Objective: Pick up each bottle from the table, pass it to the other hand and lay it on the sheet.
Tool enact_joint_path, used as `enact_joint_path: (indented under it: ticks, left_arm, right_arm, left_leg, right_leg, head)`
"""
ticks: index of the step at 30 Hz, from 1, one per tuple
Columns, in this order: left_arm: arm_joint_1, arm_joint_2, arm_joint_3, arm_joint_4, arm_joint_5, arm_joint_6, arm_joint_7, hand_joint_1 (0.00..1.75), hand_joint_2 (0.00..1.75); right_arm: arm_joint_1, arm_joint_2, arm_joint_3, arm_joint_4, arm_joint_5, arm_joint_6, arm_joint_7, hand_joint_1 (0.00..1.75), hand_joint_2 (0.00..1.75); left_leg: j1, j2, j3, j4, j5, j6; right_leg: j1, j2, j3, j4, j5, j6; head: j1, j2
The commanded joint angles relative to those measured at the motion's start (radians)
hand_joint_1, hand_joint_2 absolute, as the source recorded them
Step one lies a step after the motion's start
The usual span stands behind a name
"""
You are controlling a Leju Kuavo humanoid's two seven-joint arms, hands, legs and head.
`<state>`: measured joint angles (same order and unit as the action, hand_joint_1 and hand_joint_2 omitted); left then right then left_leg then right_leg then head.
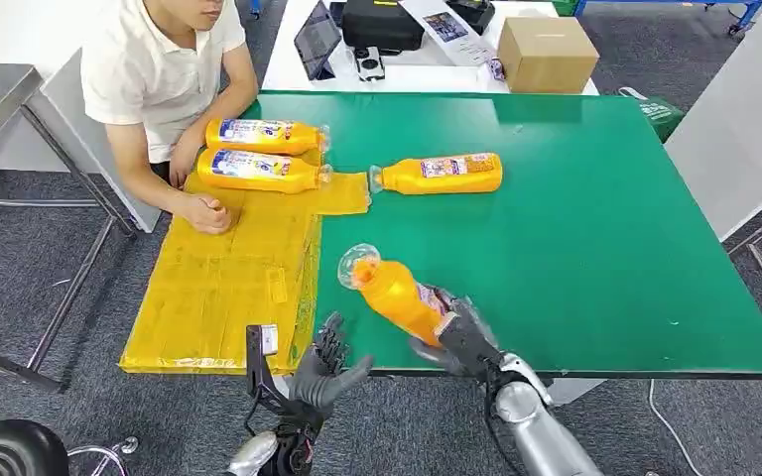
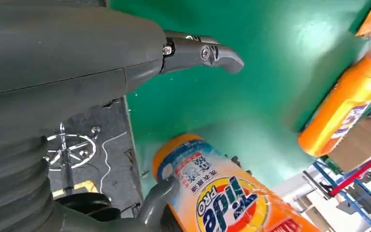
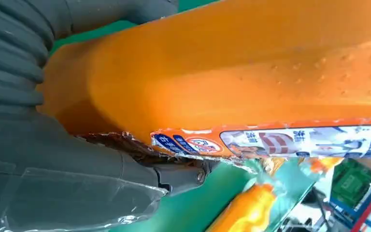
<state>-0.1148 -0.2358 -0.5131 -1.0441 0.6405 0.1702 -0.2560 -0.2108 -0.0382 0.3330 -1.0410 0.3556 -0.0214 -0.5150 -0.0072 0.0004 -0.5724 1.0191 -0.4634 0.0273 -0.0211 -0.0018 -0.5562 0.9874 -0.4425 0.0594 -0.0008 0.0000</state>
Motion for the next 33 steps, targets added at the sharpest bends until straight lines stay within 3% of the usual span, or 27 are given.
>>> enact_joint_path:
  ticks: [1,5,11,19,22,30,31,32,33]
  left_arm:
    - [0.005,0.053,-0.053,-0.148,-0.099,0.003,-0.139,0.00,1.75]
    - [-0.003,0.043,-0.052,-0.187,-0.138,0.021,-0.109,0.00,1.75]
    - [-0.004,0.042,-0.050,-0.175,-0.138,0.021,-0.109,0.00,1.75]
    - [-0.039,0.025,-0.076,-0.193,-0.278,0.091,-0.217,0.00,1.75]
    - [-0.048,0.032,-0.098,-0.160,-0.238,0.012,-0.114,0.00,1.75]
    - [-0.088,0.010,-0.074,-0.053,-0.210,-0.006,-0.120,0.00,1.75]
    - [-0.087,0.009,-0.064,-0.063,-0.199,-0.008,-0.116,0.09,1.75]
    - [-0.085,0.012,-0.061,-0.070,-0.195,-0.013,-0.113,0.98,1.75]
    - [-0.086,0.013,-0.060,-0.072,-0.194,-0.014,-0.112,1.59,1.75]
  right_arm:
    - [0.034,0.032,0.054,0.008,-0.001,0.001,0.010,1.75,1.75]
    - [0.011,0.072,0.144,0.060,0.036,-0.004,0.023,1.75,1.75]
    - [0.005,0.077,0.152,0.067,0.042,-0.013,0.030,1.75,1.75]
    - [-0.057,0.103,0.259,0.128,0.055,0.003,0.058,1.75,1.75]
    - [-0.087,0.109,0.286,0.140,0.046,0.013,0.069,1.75,1.75]
    - [-0.145,0.121,0.312,0.174,0.025,-0.001,0.100,1.75,1.75]
    - [-0.137,0.114,0.311,0.173,0.025,-0.007,0.100,1.75,1.75]
    - [-0.135,0.112,0.313,0.175,0.025,-0.007,0.099,1.75,1.75]
    - [-0.133,0.110,0.313,0.175,0.025,-0.008,0.099,1.75,1.75]
  left_leg:
    - [0.001,0.000,0.000,0.000,0.000,-0.001]
    - [0.002,0.003,-0.001,0.000,-0.001,-0.002]
    - [0.003,0.001,0.000,-0.001,0.001,-0.004]
    - [0.001,0.002,-0.001,0.000,0.000,-0.001]
    - [0.001,0.001,-0.001,0.000,0.000,-0.002]
    - [0.001,0.003,-0.001,0.000,0.001,-0.002]
    - [0.001,0.001,-0.001,0.000,0.001,-0.001]
    - [0.002,0.002,-0.001,-0.001,0.001,-0.002]
    - [0.001,0.001,-0.001,-0.001,0.001,-0.002]
  right_leg:
    - [0.001,0.000,0.000,0.000,0.000,-0.002]
    - [0.002,0.003,-0.001,0.000,0.000,-0.003]
    - [0.003,0.001,0.000,-0.002,0.001,-0.005]
    - [0.001,0.001,-0.002,0.000,0.000,-0.002]
    - [0.001,0.000,-0.002,0.000,0.000,-0.002]
    - [0.001,0.002,-0.002,0.000,0.001,-0.002]
    - [0.001,0.001,-0.001,0.000,0.001,-0.002]
    - [0.002,0.001,-0.001,-0.001,0.001,-0.003]
    - [0.001,0.001,-0.001,-0.001,0.001,-0.002]
  head:
    - [0.000,0.000]
    - [0.000,0.000]
    - [0.000,0.000]
    - [0.000,0.000]
    - [0.000,0.000]
    - [0.001,0.000]
    - [0.000,0.000]
    - [0.000,0.000]
    - [0.001,0.000]
